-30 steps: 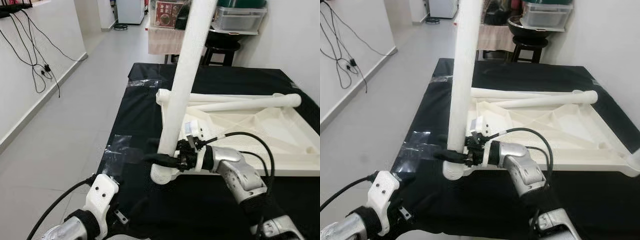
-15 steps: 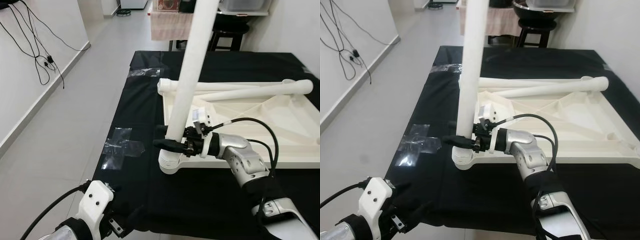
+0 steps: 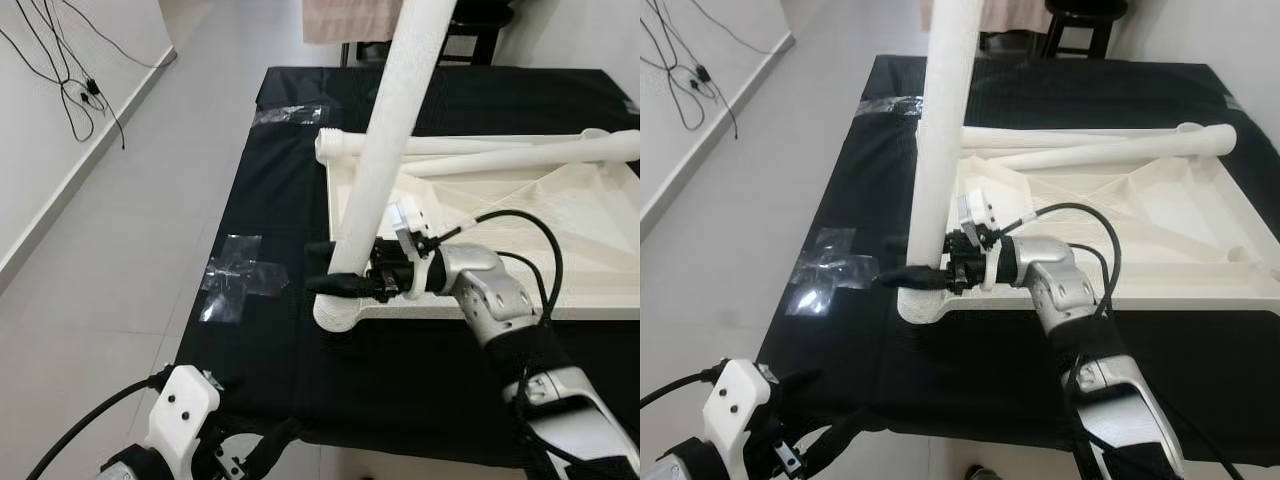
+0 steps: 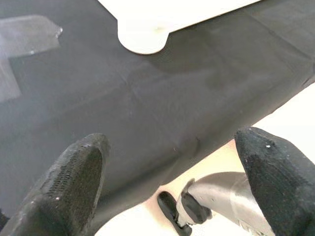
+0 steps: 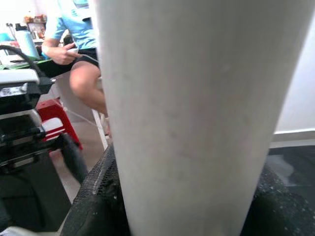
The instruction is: Building children table
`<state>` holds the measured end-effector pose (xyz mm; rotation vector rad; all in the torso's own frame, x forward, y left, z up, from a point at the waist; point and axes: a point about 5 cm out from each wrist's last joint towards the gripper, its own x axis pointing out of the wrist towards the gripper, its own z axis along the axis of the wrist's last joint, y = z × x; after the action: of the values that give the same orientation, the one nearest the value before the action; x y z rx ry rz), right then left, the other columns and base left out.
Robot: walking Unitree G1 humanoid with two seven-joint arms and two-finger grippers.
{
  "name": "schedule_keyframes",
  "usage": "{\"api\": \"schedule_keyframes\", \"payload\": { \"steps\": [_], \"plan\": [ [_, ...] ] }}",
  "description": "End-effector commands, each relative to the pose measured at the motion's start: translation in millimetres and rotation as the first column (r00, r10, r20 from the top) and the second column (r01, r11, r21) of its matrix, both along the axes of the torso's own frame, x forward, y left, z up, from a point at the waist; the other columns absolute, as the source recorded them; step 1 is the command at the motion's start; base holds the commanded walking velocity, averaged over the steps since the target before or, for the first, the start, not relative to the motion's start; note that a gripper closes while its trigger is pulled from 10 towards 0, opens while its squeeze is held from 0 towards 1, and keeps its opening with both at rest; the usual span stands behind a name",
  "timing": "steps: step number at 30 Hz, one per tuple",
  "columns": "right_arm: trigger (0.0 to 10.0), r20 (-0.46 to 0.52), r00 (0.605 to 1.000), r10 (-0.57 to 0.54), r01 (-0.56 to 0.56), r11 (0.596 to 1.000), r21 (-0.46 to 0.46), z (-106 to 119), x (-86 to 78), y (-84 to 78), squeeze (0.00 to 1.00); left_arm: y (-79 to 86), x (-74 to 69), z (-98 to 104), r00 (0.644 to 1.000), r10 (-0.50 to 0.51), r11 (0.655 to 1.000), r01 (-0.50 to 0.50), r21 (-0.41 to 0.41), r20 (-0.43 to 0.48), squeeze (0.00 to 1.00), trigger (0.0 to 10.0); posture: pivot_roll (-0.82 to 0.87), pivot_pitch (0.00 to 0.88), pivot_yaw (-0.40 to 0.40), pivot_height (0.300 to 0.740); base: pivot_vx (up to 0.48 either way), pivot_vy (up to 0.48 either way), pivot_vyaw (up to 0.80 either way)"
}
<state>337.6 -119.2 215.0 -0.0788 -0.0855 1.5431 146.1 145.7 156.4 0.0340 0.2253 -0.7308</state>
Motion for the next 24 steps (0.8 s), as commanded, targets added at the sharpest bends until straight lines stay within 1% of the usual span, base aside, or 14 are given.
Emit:
{"api": "schedule_keyframes", "payload": {
  "steps": [1, 10, 12, 16, 23, 24],
  "plan": [
    [10.0, -0.08, 0.997, -0.006, 0.0, 0.997, -0.074, -23, -1.7, -0.1, 0.0, 1.9, -3.6, -1, 1.0, -0.004, 1.0, 0.004, 0.023, -0.019, 0.0, 10.0, 0.11, 0.272, 0.009, 0.74, 0.0, 0.0, 0.0],
    [10.0, -0.074, 0.997, -0.023, 0.018, 0.997, -0.069, -21, 4.3, 4.3, 0.0, 1.2, -7.2, 1, 1.0, -0.001, 1.0, 0.001, 0.016, -0.024, 0.0, 10.0, 0.11, 0.287, 0.002, 0.74, 0.0, 0.0, 0.0],
    [10.0, -0.093, 0.995, -0.024, 0.019, 0.999, -0.05, -17, 8.0, 0.4, 0.0, 0.2, -10.2, 3, 1.0, -0.005, 1.0, 0.005, 0.009, -0.028, 0.0, 10.0, 0.11, 0.295, 0.005, 0.74, 0.0, 0.0, 0.0],
    [10.0, -0.113, 0.993, -0.014, 0.009, 0.999, -0.042, -14, 8.9, -5.2, 0.0, -0.3, -10.9, 3, 0.999, -0.012, 1.0, 0.012, 0.005, -0.03, 0.0, 10.0, 0.11, 0.295, 0.005, 0.74, 0.0, 0.0, 0.0],
    [10.0, -0.127, 0.992, -0.002, -0.005, 0.999, -0.054, -16, 10.0, -6.5, 0.0, -0.8, -11.0, 4, 0.999, -0.016, 1.0, 0.016, 0.002, -0.033, 0.0, 10.0, 0.11, 0.293, 0.005, 0.74, 0.0, 0.0, 0.0],
    [10.0, -0.124, 0.992, -0.001, -0.008, 0.998, -0.066, -19, 10.7, -5.3, 0.0, -1.1, -11.2, 4, 0.999, -0.017, 1.0, 0.017, -0.001, -0.034, 0.0, 10.0, 0.11, 0.294, 0.005, 0.74, 0.0, 0.0, 0.0]
  ]
}}
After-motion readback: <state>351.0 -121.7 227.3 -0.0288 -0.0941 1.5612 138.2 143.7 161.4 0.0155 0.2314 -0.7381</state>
